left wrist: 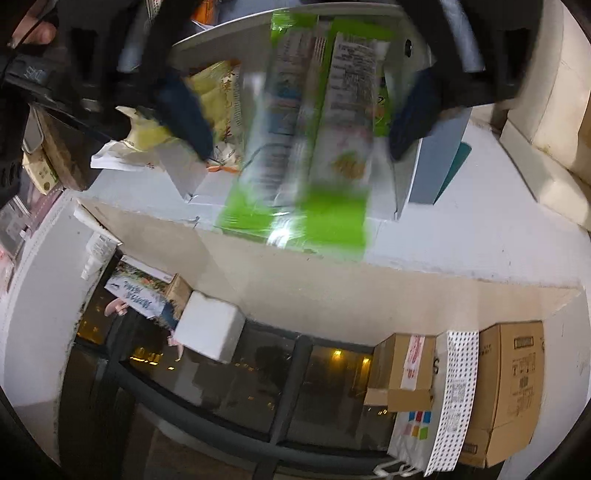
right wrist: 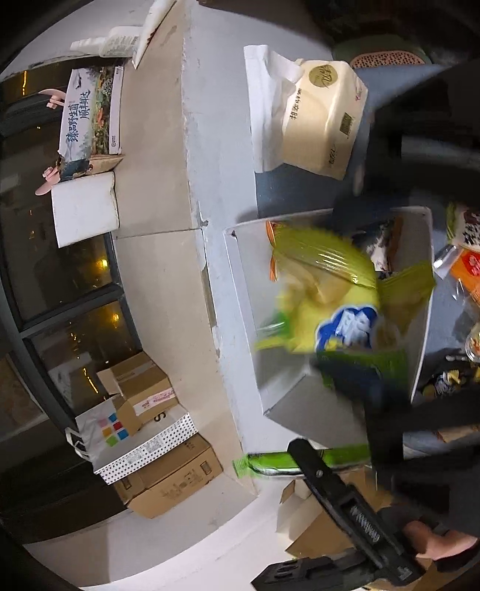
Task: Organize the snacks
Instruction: 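Lower both held packets into the white box and open both grippers, then grasp the tall white snack bag with the right gripper while left gripper grasps a bread roll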
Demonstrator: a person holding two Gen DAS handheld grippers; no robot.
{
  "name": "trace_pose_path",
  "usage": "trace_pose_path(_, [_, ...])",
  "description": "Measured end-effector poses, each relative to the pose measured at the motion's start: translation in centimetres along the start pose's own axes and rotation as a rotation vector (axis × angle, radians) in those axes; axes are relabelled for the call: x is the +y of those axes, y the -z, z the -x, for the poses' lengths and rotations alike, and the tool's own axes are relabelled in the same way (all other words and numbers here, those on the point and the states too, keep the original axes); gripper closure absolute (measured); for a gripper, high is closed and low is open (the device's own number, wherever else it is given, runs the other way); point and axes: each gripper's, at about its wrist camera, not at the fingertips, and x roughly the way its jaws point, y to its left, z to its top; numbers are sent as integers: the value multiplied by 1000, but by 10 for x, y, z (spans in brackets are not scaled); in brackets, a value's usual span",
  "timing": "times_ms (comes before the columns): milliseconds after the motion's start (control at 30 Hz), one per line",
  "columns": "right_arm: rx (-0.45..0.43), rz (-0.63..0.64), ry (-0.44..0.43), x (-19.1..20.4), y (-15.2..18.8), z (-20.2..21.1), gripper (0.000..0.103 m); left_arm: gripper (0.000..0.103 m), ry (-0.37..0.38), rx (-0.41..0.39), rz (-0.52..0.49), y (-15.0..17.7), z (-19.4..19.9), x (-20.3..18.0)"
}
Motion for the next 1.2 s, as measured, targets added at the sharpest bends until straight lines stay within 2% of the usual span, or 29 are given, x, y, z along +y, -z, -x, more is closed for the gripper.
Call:
trace_pose_path(333, [-6, 25, 9, 1, 8, 8, 0, 0, -9, 35, -48, 15, 1, -5])
trace_pose_path(400, [-12, 33, -2, 5, 10, 18, 0, 0, 36, 35, -60, 22, 12, -5])
trace_pose_path(567, [-78, 81, -7, 18, 32, 61, 0, 0, 64, 26, -129, 48, 51, -14])
trace_pose_path(733, [-115, 77, -35, 17, 68, 110, 0, 0, 94, -11, -186, 78, 102, -22])
trace_pose_path(800, [-140, 67, -13, 14, 91, 129, 0, 0, 75, -33, -225, 96, 123, -24])
trace_pose_path(933, [-152, 16, 24, 0, 141, 154, 0, 0, 94, -36, -257, 133, 153, -20])
trace_pose_path(1100, [-52, -105, -29, -23, 192, 155, 0, 0, 110, -23, -225, 177, 173, -5])
trace_pose_path(1200, [15, -146, -62, -33, 207, 142, 0, 0, 102, -11, -228, 195, 177, 0])
